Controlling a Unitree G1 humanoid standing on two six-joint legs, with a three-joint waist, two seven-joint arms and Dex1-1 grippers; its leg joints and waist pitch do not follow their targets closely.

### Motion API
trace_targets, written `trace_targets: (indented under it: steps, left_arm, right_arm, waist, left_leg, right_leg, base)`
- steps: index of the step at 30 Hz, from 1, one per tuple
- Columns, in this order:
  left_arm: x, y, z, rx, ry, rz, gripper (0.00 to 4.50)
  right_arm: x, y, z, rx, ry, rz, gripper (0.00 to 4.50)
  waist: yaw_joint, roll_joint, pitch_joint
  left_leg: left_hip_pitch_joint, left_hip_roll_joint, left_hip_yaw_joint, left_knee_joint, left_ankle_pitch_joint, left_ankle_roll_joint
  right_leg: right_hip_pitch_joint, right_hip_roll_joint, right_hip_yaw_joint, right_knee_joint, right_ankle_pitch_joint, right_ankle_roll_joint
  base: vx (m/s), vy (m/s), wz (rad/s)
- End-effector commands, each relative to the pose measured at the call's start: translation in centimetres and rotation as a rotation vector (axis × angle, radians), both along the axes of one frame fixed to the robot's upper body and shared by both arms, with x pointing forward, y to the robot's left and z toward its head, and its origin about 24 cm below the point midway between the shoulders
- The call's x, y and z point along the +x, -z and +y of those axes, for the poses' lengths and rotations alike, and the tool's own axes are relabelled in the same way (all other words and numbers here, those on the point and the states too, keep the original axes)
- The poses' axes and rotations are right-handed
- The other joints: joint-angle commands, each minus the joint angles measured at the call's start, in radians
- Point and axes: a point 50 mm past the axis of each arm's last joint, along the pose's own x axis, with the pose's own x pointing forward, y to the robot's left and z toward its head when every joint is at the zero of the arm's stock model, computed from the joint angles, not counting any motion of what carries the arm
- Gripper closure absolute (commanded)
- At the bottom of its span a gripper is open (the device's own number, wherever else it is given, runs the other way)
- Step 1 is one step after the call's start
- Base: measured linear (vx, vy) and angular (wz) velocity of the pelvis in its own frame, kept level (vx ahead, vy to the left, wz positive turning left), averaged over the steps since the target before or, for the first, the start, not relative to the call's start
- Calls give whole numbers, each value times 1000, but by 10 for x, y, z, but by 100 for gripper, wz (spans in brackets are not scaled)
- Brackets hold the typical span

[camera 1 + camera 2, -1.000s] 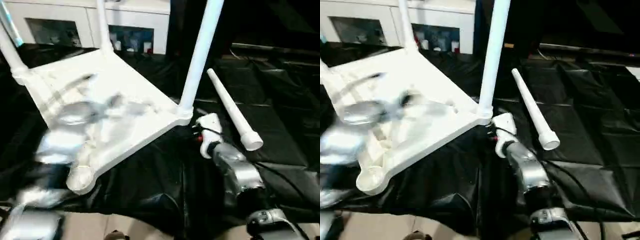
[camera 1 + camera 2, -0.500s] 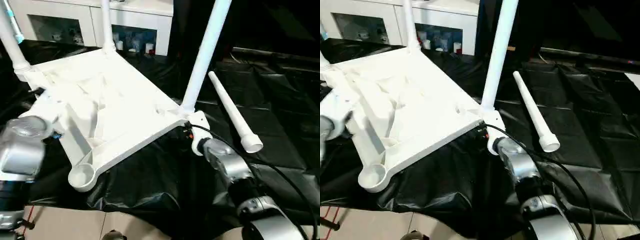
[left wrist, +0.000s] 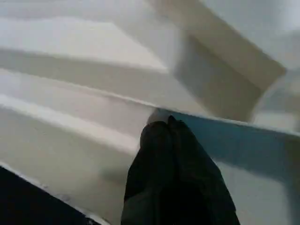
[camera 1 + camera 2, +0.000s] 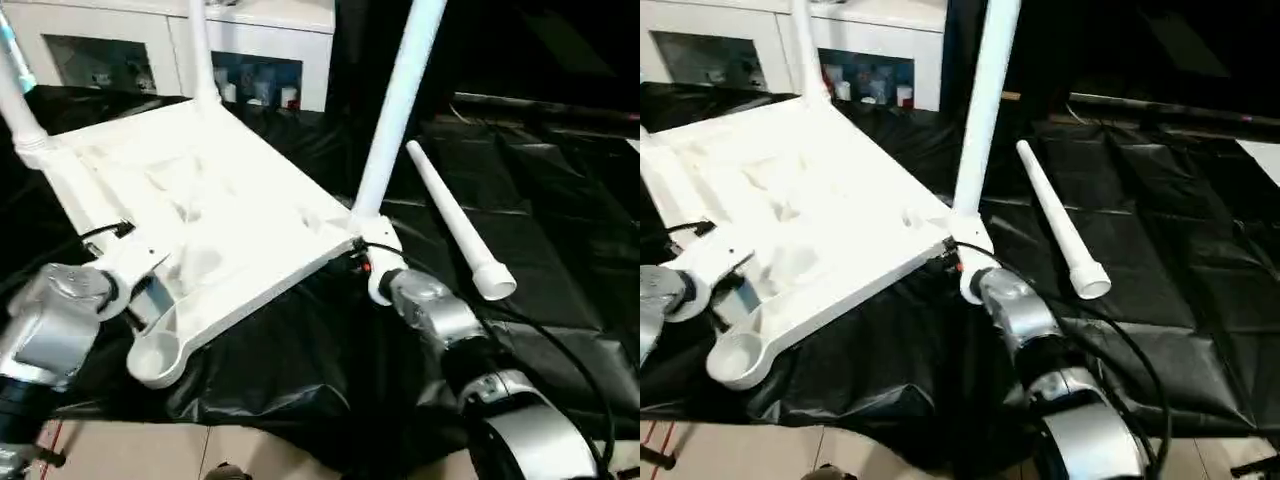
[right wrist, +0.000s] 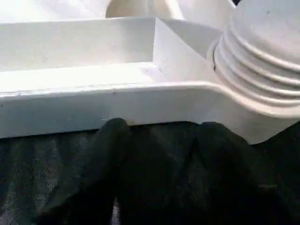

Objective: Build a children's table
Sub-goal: Rotate table base

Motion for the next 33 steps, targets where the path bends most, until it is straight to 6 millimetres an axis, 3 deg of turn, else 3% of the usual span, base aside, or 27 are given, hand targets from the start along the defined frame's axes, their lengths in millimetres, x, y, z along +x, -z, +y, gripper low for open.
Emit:
trace_targets:
  steps: [1,3,4,5,9,10,11,12,15,16,22,27,28,29,30,33]
  left_arm:
    - [-15,17,-13,-70,116,158,450]
    - [-28,18,-31,-141,267,252,450]
    - [-34,18,-38,-174,317,294,450]
    - [-37,19,-41,-192,345,318,450]
    - [-50,19,-59,-283,467,394,450]
    - [-50,20,-67,-315,491,397,450]
    - [-49,20,-70,-321,502,390,450]
    - [-48,20,-73,-324,510,383,450]
    - [-42,19,-83,-350,543,356,450]
    - [-34,18,-92,-373,559,316,450]
    - [-7,15,-113,-370,569,197,450]
    - [1,16,-117,-357,561,160,450]
    - [7,15,-114,-325,531,119,450]
    - [9,14,-112,-321,520,100,450]
    - [9,12,-113,-339,519,84,450]
    - [9,-3,-116,-419,536,13,450]
  right_arm:
    - [6,-8,2,14,13,-24,214]
    - [7,-8,5,16,0,-23,230]
    - [7,-8,6,16,-5,-22,237]
    - [7,-8,6,15,-7,-22,249]
    - [8,-9,7,13,-13,-23,273]
    - [9,-9,7,12,-18,-24,300]
    - [9,-9,7,10,-21,-24,300]
    - [10,-9,7,8,-23,-25,306]
    - [10,-9,7,8,-28,-24,324]
    - [9,-8,7,4,-34,-25,338]
    - [10,-8,1,-3,-26,-34,395]
    - [12,-11,-7,-19,-2,-61,419]
    - [15,-16,-14,-33,30,-87,419]
    - [17,-20,-18,-30,49,-91,419]
    - [18,-23,-22,-43,72,-80,419]
    - [27,-37,-38,-141,171,-92,419]
  waist:
    - [0,31,-68]
    - [-5,34,-67]
    - [-6,29,-68]
    - [-9,30,-65]
    - [-13,32,-55]
    - [-14,31,-56]
    - [-16,25,-56]
    - [-15,29,-55]
    - [-14,26,-58]
    - [-17,19,-59]
    - [-14,27,-67]
    - [-15,28,-67]
    - [-16,22,-66]
    - [-15,24,-65]
    - [-15,15,-65]
    - [-14,15,-65]
  left_leg:
    - [14,39,-18,-76,-289,-39]
    - [16,39,-19,-77,-303,-42]
    - [15,43,-22,-77,-300,-43]
    - [15,41,-18,-78,-305,-41]
    - [22,39,-20,-79,-385,-55]
    - [25,38,-21,-79,-401,-57]
    - [25,39,-21,-79,-403,-57]
    - [27,38,-22,-78,-405,-57]
    - [26,37,-21,-77,-391,-53]
    - [21,35,-20,-77,-372,-48]
    - [19,35,-16,-73,-314,-43]
    - [19,35,-16,-73,-320,-40]
    - [19,34,-15,-72,-321,-38]
    - [18,34,-16,-73,-321,-38]
    - [18,35,-16,-73,-321,-34]
    - [20,33,-15,-72,-295,-40]
  right_leg:
    - [54,-77,62,-64,-257,-177]
    - [52,-77,62,-64,-273,-182]
    - [56,-84,63,-60,-280,-186]
    - [51,-79,64,-63,-285,-186]
    - [45,-78,63,-75,-398,-157]
    - [45,-80,63,-78,-428,-147]
    - [45,-80,63,-79,-437,-144]
    - [45,-80,63,-81,-453,-140]
    - [47,-80,63,-83,-463,-125]
    - [49,-78,63,-81,-452,-123]
    - [55,-74,65,-74,-357,-138]
    - [56,-73,62,-75,-357,-145]
    - [56,-72,62,-76,-364,-141]
    - [56,-72,62,-76,-371,-137]
    - [57,-72,61,-77,-391,-126]
    - [55,-70,60,-75,-402,-110]
  base:
    - [0,0,0]
    - [0,0,0]
    - [0,0,0]
    - [0,0,0]
    - [0,0,0]
    - [0,0,0]
    - [0,0,0]
    - [0,0,0]
    - [0,0,0]
    - [0,0,0]
    - [0,0,0]
    - [0,0,0]
    - [0,0,0]
    - [0,0,0]
    - [0,0,0]
    - [0,0,0]
